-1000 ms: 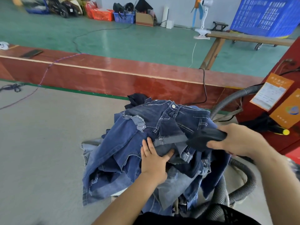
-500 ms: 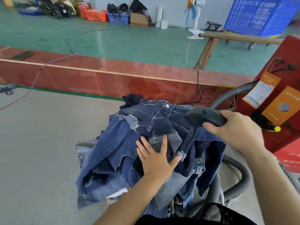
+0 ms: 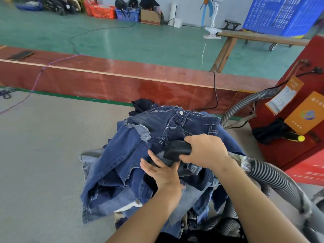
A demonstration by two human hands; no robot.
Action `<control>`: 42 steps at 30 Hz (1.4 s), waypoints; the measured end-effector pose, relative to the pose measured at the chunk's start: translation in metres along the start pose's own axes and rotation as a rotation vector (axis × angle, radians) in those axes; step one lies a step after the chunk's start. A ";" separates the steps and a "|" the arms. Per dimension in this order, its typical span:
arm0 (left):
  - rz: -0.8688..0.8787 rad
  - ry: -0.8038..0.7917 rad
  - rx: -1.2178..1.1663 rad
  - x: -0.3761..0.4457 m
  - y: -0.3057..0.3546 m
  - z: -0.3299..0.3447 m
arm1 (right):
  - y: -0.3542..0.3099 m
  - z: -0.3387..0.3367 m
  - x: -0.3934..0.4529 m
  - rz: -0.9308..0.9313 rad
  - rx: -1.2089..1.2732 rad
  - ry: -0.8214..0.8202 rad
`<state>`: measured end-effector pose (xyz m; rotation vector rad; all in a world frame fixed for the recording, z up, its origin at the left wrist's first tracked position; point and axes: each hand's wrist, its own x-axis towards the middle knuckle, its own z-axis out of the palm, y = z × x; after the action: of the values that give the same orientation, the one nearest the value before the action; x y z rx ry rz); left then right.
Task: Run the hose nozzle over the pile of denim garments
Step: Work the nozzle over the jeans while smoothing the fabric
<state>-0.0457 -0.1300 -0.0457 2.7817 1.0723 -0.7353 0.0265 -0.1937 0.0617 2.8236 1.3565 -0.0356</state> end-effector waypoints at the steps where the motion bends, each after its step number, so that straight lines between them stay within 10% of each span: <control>1: -0.002 -0.013 0.005 0.000 0.001 0.000 | -0.001 0.002 0.000 0.001 -0.008 0.000; 27: 0.039 0.105 -0.069 0.004 -0.002 0.008 | 0.005 -0.019 0.007 0.094 0.283 0.200; 42: 0.038 0.039 0.024 0.007 0.000 0.010 | -0.021 0.016 0.005 -0.036 0.004 0.070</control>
<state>-0.0454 -0.1277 -0.0576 2.8396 1.0199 -0.6961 0.0129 -0.1767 0.0460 2.8287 1.4220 0.0609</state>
